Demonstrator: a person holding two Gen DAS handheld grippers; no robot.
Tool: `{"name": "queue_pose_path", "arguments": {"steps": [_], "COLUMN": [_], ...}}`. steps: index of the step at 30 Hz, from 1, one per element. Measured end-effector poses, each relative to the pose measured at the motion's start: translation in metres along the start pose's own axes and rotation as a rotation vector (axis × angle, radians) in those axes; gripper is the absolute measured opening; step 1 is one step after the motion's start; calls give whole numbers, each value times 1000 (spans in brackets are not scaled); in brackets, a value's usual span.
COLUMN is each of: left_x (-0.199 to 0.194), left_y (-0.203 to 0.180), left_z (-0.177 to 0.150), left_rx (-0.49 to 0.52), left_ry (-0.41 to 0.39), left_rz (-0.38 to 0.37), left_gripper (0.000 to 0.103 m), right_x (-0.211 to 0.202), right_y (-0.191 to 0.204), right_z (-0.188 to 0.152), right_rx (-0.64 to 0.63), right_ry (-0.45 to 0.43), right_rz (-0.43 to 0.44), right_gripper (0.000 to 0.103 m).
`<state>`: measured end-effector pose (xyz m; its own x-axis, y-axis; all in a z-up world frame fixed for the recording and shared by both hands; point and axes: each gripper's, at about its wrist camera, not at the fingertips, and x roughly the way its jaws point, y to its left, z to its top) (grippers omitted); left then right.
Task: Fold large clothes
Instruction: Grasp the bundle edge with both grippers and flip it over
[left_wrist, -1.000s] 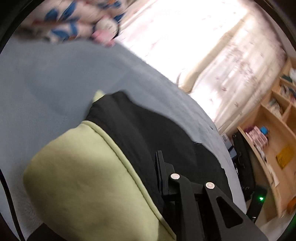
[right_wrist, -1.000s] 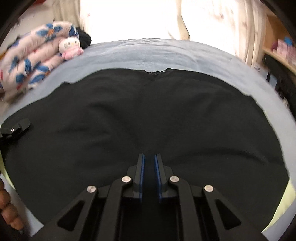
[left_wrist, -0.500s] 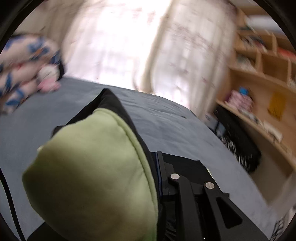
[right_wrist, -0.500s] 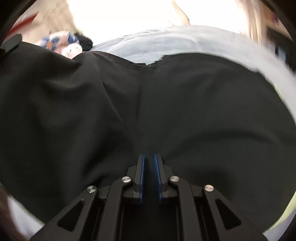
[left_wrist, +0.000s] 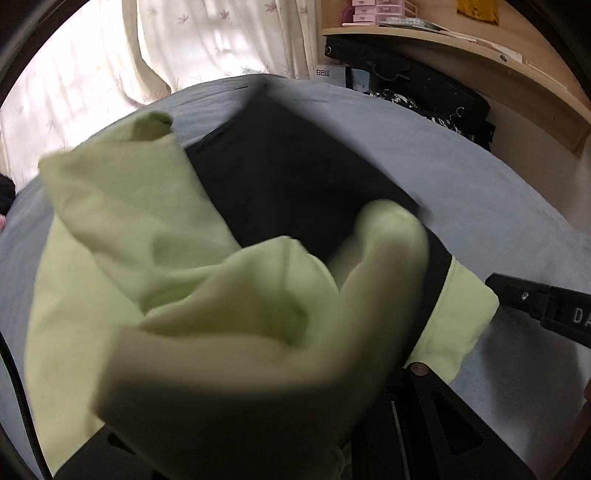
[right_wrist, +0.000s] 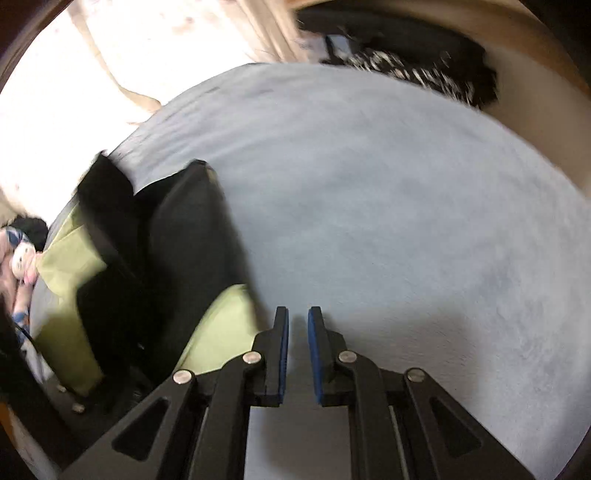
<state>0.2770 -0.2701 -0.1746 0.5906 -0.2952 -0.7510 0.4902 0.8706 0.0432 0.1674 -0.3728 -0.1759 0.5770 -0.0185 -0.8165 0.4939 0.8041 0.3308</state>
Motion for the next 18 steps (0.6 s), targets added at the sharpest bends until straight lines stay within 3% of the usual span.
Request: {"name": "queue_pose_path", "arguments": {"steps": [4,7,12,15,18], "left_x": [-7,-11,-37,-32,-30], "left_y": [10,10,-10,-24,-28], "left_z": [4,4,6,4,-2], "left_rx": [-60,-70,19,69,57], "left_ry": [3,0,-78,-33,-15], "left_rz": [-48,-34,26,32,27], "left_gripper": [10,10,10,17,20], "right_x": [8,8,10,10,10], "right_y": [-3,0,-13,-17,-18], "right_z": [-1,1,2,1,1], "right_rx": [5,-13,7,26,34], "right_ry": [18,7,4,7,5], "right_rz": [27,29,64,81,87], "right_gripper": [12,12,12,12,12]}}
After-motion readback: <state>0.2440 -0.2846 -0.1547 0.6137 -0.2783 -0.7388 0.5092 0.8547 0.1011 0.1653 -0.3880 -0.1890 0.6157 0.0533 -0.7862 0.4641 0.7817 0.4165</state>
